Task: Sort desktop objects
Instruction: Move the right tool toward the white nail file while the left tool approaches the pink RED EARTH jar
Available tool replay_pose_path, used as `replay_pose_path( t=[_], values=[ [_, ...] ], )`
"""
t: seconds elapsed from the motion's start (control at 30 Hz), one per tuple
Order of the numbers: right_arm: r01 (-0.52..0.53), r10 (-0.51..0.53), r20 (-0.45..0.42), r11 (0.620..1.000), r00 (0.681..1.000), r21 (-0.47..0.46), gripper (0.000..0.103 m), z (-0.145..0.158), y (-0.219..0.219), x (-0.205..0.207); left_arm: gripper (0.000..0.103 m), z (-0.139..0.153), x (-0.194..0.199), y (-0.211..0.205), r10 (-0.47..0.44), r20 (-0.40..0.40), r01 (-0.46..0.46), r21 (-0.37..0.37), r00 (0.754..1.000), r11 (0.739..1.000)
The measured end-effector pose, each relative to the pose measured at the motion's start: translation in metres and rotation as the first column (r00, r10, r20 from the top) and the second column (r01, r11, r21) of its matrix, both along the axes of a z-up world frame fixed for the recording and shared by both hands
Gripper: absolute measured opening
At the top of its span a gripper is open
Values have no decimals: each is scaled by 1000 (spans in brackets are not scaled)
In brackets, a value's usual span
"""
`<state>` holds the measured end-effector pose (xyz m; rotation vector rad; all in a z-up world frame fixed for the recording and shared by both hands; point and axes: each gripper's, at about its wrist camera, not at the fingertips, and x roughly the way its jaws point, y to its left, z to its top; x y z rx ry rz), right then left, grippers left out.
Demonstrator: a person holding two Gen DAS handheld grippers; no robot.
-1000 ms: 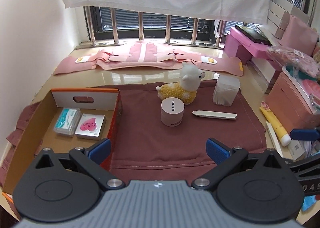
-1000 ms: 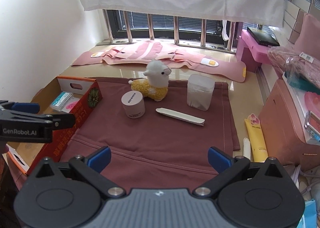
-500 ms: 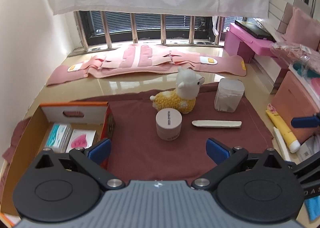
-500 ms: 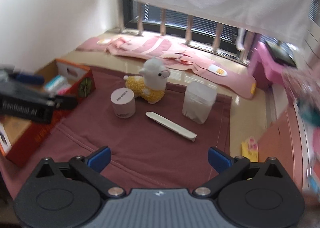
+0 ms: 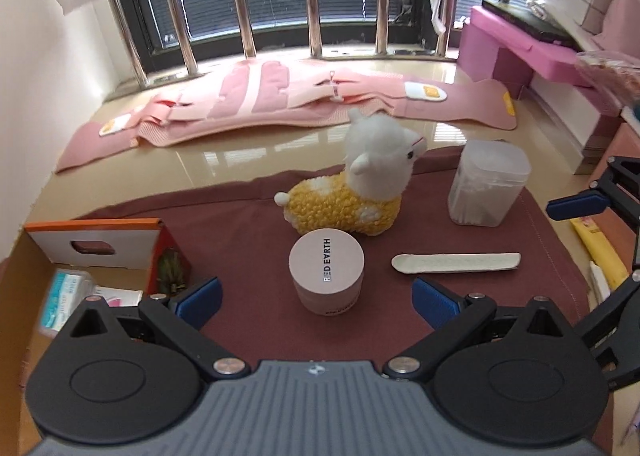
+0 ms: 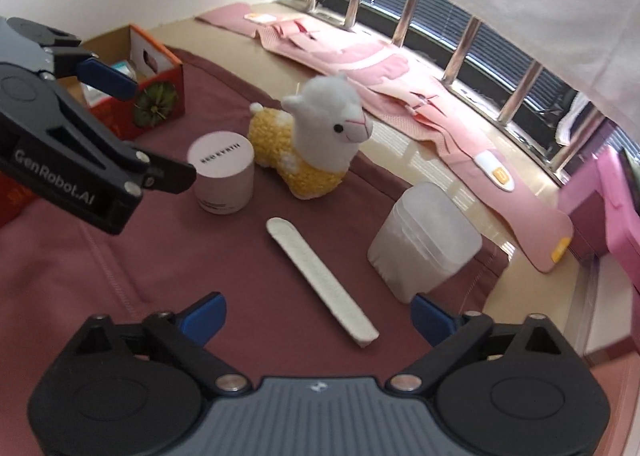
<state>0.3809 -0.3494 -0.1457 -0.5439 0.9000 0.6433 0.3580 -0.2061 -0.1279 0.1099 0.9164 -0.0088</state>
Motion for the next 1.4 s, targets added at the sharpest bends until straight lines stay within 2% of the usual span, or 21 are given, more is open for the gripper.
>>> replay_pose_path(
  t=[0.2,0.43,0.97,1.03,1.07,1.2,1.33,1.4],
  values=[
    [-51,50,-36,998,998,-27,95,-22,4,25,103,-21,19,-1,8,-23,-7,16,1000,1000],
    [-105,103,-59,994,993,-38,95,-35,9,35,103,-32,33,1,12,-33,-11,21,999,1000],
    [-63,66,-97,998,993,29,94,-44,7,50,103,-45,46,7,23,-39,-24,-17,999,1000],
    [-66,69,-98,997,993,30,78,-45,7,51,103,-46,46,7,21,-36,-22,-18,999,1000],
    [-64,67,-102,998,993,30,75,-45,7,51,103,-46,46,7,21,-36,-21,-19,999,1000],
    [-62,65,-110,998,992,30,75,-47,6,53,103,-49,48,7,16,-36,-17,-25,999,1000],
    [-76,79,-118,997,990,27,70,-48,7,53,103,-51,48,6,14,-34,-15,-22,999,1000],
    [-84,87,-117,996,989,25,69,-48,7,51,99,-52,49,5,13,-32,-14,-24,999,1000]
  ],
)
